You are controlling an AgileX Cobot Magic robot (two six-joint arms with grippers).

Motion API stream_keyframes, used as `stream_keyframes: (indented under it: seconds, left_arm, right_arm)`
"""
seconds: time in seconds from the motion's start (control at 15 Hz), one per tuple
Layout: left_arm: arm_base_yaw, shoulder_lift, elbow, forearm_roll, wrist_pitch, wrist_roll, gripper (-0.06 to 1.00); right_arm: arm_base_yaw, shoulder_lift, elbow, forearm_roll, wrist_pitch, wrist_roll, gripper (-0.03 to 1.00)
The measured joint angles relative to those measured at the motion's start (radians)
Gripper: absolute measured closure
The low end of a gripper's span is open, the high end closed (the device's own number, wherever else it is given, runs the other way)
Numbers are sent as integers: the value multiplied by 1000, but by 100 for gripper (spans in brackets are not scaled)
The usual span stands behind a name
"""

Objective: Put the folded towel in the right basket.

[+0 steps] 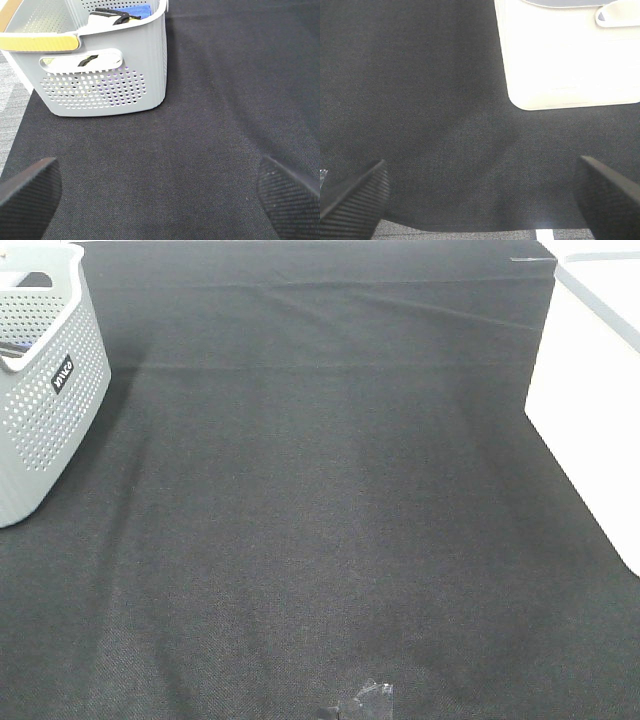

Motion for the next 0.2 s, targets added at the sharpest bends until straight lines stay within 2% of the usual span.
stream_keyframes:
  seconds: [0.2]
  left_arm:
    - [0, 0, 0, 0, 0, 0, -5]
  right_arm:
    - [0, 0, 0, 0, 0, 0, 1]
